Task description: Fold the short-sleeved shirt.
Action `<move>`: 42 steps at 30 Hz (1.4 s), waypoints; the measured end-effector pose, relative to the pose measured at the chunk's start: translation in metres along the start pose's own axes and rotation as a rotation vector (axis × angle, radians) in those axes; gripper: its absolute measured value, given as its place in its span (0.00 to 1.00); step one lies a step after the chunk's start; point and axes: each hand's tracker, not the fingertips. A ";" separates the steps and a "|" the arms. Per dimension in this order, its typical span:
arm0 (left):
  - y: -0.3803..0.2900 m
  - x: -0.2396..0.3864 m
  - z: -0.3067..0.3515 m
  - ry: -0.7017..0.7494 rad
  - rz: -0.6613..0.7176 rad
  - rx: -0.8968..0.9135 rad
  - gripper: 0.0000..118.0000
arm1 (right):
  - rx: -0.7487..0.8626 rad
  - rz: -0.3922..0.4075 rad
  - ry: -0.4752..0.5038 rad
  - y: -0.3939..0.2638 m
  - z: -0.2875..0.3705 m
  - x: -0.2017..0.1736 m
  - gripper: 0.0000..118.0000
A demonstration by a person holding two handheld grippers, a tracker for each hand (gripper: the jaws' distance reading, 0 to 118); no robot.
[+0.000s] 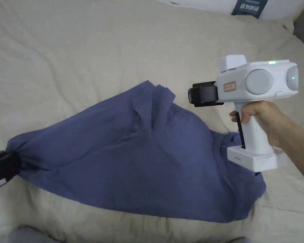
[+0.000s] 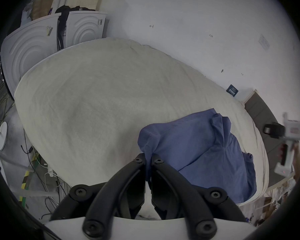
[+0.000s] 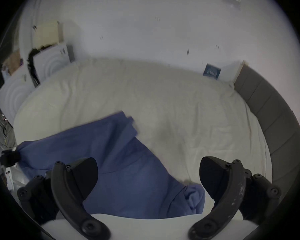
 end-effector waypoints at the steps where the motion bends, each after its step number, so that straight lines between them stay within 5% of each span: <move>1: -0.001 0.000 -0.001 0.003 0.000 -0.010 0.05 | -0.040 0.009 -0.019 0.006 -0.020 0.000 1.00; 4: -0.002 0.000 -0.007 0.015 0.004 -0.029 0.05 | -0.165 0.059 -0.043 0.016 -0.075 -0.003 1.00; 12: 0.002 -0.001 -0.022 0.038 0.006 -0.061 0.05 | -0.297 0.021 -0.059 0.005 -0.153 -0.010 0.92; 14: 0.002 -0.002 -0.025 0.043 0.006 -0.068 0.05 | -0.320 -0.038 0.009 0.002 -0.155 -0.006 0.62; 16: 0.002 -0.003 -0.028 0.047 0.009 -0.071 0.05 | -0.307 -0.105 0.043 0.004 -0.148 -0.003 0.43; 18: 0.000 -0.004 -0.029 0.047 0.022 -0.076 0.05 | -0.279 -0.065 0.003 0.005 -0.138 0.000 0.04; 24: 0.009 -0.006 -0.021 0.007 0.093 -0.049 0.05 | -0.190 -0.114 0.140 0.013 -0.068 0.027 0.04; 28: 0.026 0.000 -0.005 -0.049 0.112 0.009 0.05 | -0.060 -0.089 0.186 0.007 0.025 0.043 0.04; 33: 0.050 0.019 0.029 -0.153 0.085 0.100 0.05 | 0.104 -0.173 0.213 -0.016 0.147 0.080 0.04; 42: 0.140 0.071 0.098 -0.338 0.031 0.269 0.05 | 0.368 -0.240 0.029 -0.025 0.312 0.146 0.04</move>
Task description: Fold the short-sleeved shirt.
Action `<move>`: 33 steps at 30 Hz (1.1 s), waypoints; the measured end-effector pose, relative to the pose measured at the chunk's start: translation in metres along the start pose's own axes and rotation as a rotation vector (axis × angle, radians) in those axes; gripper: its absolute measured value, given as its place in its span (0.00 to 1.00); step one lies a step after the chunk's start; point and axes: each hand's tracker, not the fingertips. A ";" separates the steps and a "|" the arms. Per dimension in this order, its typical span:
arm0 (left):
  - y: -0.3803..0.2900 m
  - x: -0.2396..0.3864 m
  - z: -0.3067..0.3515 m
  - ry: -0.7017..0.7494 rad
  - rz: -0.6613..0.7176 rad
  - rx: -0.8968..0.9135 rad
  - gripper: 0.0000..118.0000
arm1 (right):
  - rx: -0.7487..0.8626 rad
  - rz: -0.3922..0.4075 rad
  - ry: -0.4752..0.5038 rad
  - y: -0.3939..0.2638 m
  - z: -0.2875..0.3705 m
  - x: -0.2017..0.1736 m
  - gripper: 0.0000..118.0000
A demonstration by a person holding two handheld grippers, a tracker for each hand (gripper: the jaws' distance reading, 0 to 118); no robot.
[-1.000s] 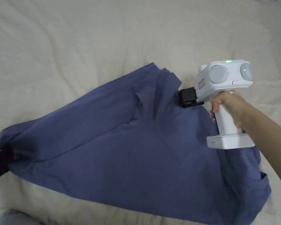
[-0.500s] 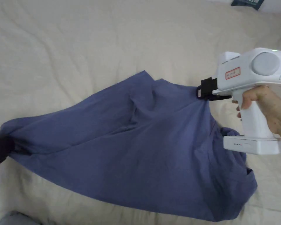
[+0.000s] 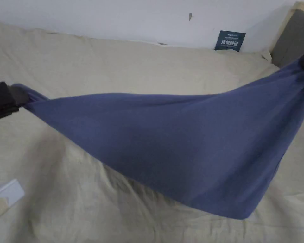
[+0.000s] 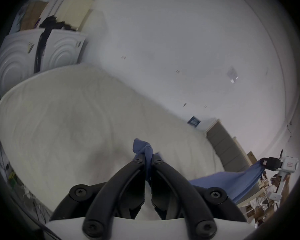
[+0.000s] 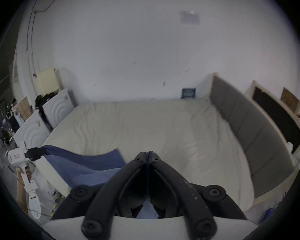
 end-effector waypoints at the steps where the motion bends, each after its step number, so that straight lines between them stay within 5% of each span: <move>1: 0.016 0.011 0.000 -0.024 -0.017 0.016 0.05 | 0.023 -0.004 -0.017 0.009 0.008 0.003 0.04; 6: 0.117 0.069 -0.023 -0.067 -0.068 0.063 0.05 | 0.123 0.025 -0.156 0.063 0.018 0.001 0.04; 13: 0.222 0.142 -0.071 0.142 -0.270 0.175 0.05 | 0.186 0.001 -0.247 0.148 -0.024 -0.012 0.04; 17: 0.267 0.165 -0.098 0.173 -0.241 0.214 0.05 | 0.255 -0.002 -0.316 0.198 -0.057 -0.025 0.04; 24: 0.323 0.198 -0.148 0.277 -0.319 0.313 0.05 | 0.368 0.032 -0.410 0.276 -0.101 -0.049 0.04; 33: 0.357 0.192 -0.196 0.321 -0.327 0.409 0.05 | 0.520 -0.039 -0.427 0.330 -0.127 -0.063 0.04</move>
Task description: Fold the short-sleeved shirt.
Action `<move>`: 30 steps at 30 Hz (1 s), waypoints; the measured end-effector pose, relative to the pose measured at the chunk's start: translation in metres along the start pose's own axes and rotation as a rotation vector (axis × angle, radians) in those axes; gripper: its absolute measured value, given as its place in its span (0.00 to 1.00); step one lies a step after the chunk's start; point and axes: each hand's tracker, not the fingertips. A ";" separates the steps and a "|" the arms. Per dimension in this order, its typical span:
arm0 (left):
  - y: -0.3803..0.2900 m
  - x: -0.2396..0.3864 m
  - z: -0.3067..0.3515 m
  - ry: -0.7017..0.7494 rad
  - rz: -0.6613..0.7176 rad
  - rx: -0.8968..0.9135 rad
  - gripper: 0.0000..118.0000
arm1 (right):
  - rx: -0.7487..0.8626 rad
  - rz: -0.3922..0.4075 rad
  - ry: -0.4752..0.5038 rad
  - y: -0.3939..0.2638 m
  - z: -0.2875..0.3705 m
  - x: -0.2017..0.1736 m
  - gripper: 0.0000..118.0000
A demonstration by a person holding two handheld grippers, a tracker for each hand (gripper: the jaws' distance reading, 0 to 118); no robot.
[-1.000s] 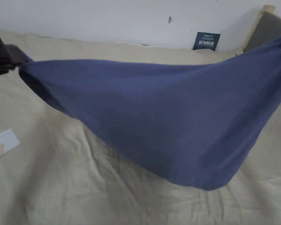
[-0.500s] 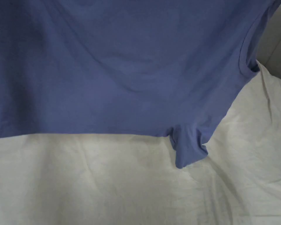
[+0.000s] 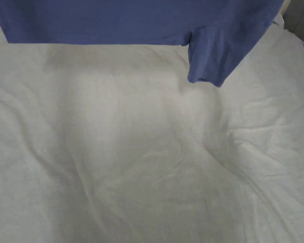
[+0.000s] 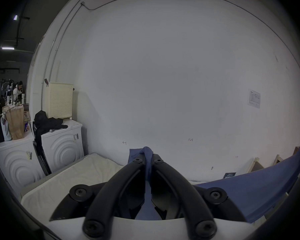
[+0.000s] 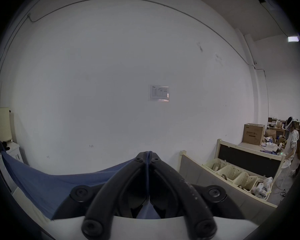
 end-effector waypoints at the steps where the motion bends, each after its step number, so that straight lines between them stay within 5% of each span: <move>1: -0.003 -0.001 -0.004 0.001 0.008 -0.001 0.05 | 0.002 0.003 -0.003 0.000 0.000 0.001 0.04; 7: -0.060 -0.006 -0.032 0.008 -0.047 -0.080 0.05 | -0.066 0.050 -0.003 -0.030 -0.003 -0.019 0.04; 16: -0.206 -0.027 -0.031 -0.023 -0.017 -0.341 0.05 | -0.337 0.050 0.028 -0.183 -0.029 -0.010 0.04; 25: -0.353 -0.073 0.071 -0.052 0.027 -0.457 0.05 | -0.556 -0.013 0.083 -0.336 0.038 0.040 0.04; 30: -0.423 -0.094 0.182 -0.078 0.026 -0.534 0.05 | -0.646 -0.024 0.106 -0.416 0.100 0.073 0.04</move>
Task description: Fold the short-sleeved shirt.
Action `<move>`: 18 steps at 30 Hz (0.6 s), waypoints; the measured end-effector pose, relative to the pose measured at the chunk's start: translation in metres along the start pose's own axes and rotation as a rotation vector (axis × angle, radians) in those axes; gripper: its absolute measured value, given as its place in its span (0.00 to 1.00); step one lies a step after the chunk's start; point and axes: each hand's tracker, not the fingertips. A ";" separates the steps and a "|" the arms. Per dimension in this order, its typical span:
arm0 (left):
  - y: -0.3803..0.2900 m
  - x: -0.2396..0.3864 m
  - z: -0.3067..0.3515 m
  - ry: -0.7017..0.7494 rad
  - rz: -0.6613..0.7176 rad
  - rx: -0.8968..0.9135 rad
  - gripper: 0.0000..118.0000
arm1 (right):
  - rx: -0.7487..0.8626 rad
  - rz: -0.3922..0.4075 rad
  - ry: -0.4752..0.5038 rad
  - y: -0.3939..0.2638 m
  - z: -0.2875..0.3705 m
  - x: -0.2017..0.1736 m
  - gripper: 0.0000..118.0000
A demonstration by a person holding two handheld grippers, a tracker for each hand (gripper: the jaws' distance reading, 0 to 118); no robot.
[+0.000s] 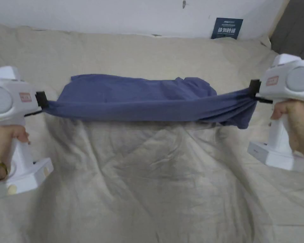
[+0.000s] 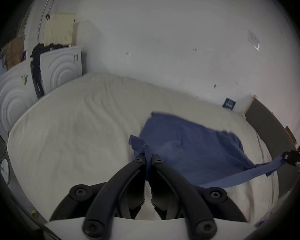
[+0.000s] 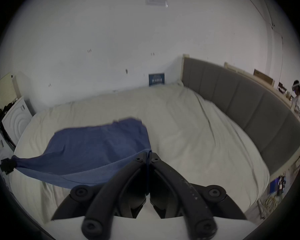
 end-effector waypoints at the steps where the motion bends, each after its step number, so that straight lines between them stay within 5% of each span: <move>1: -0.014 -0.010 -0.001 0.001 -0.012 -0.018 0.05 | -0.011 -0.004 0.008 -0.019 0.002 0.006 0.04; 11: -0.158 -0.053 0.064 0.012 -0.009 -0.078 0.05 | -0.070 -0.051 0.043 -0.186 0.063 0.065 0.04; 18: -0.210 -0.070 0.073 0.040 0.010 -0.168 0.05 | -0.150 0.045 0.024 -0.263 0.089 0.092 0.04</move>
